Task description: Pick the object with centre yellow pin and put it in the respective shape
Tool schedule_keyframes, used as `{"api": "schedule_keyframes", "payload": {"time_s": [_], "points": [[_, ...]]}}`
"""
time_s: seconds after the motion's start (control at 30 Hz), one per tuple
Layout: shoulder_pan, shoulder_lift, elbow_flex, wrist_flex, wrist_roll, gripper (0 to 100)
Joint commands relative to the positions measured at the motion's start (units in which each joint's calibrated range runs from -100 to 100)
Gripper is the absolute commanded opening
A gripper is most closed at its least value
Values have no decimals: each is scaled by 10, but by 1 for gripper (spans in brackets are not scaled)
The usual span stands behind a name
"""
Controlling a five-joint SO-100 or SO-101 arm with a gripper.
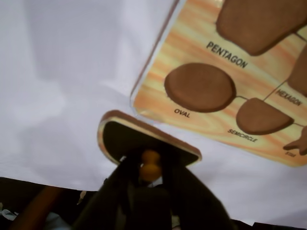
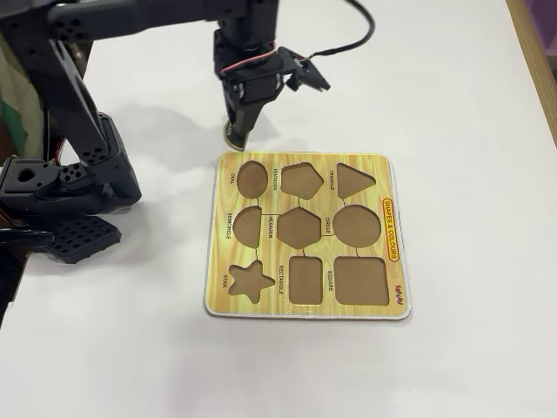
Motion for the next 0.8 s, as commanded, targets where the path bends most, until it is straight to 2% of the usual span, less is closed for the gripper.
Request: {"api": "schedule_keyframes", "payload": {"time_s": [0.0,0.4,0.77], "points": [[9,-89,54,-2,0,1],[10,-219,180,-2,0,1],[140,-240,188,-2,50,1]]}}
